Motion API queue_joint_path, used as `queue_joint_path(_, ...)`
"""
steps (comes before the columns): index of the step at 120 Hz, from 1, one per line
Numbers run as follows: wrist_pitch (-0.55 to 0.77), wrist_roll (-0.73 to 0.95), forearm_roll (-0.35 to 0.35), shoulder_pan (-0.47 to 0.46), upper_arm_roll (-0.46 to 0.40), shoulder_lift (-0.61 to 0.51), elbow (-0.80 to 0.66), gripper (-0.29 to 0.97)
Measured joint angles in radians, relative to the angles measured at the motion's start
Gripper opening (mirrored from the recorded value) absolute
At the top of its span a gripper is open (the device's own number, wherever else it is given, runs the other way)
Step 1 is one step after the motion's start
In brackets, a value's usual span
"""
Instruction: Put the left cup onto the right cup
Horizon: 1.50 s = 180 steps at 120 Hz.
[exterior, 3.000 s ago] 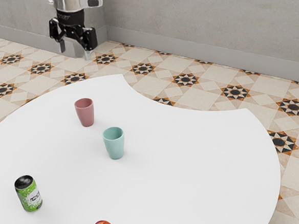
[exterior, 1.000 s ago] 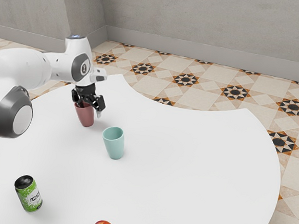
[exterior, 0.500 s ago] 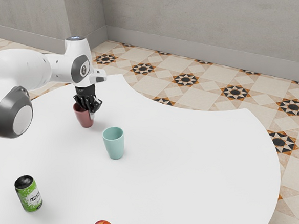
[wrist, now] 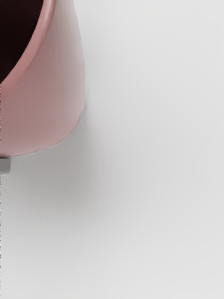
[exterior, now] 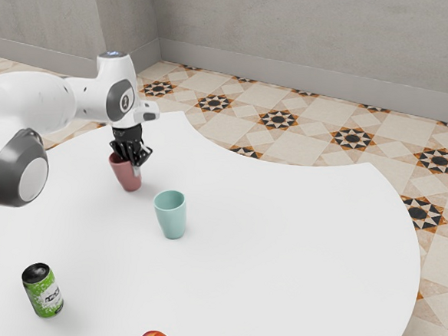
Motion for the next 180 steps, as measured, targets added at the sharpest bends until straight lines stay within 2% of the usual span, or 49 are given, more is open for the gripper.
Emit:
queue_joint_path(16,-0.049,-0.017,0.050,-0.035,-0.006,-0.083,-0.003,-0.08)
queue_joint_path(34,-0.119,-0.054,0.133,-0.157,-0.012,-0.214,-0.045,-0.08)
queue_joint_path(46,-0.153,-0.092,0.189,-0.210,-0.060,-0.311,-0.132,-0.08)
queue_joint_path(59,-0.170,-0.131,0.217,-0.226,-0.100,-0.325,-0.157,-0.08)
queue_joint_path(106,-0.172,-0.238,0.235,-0.237,-0.143,-0.389,-0.268,-0.08)
queue_joint_path(146,-0.169,-0.300,0.235,-0.243,-0.146,-0.395,-0.291,-0.08)
queue_joint_path(180,-0.085,-0.334,0.235,-0.242,-0.146,-0.385,-0.335,-0.08)
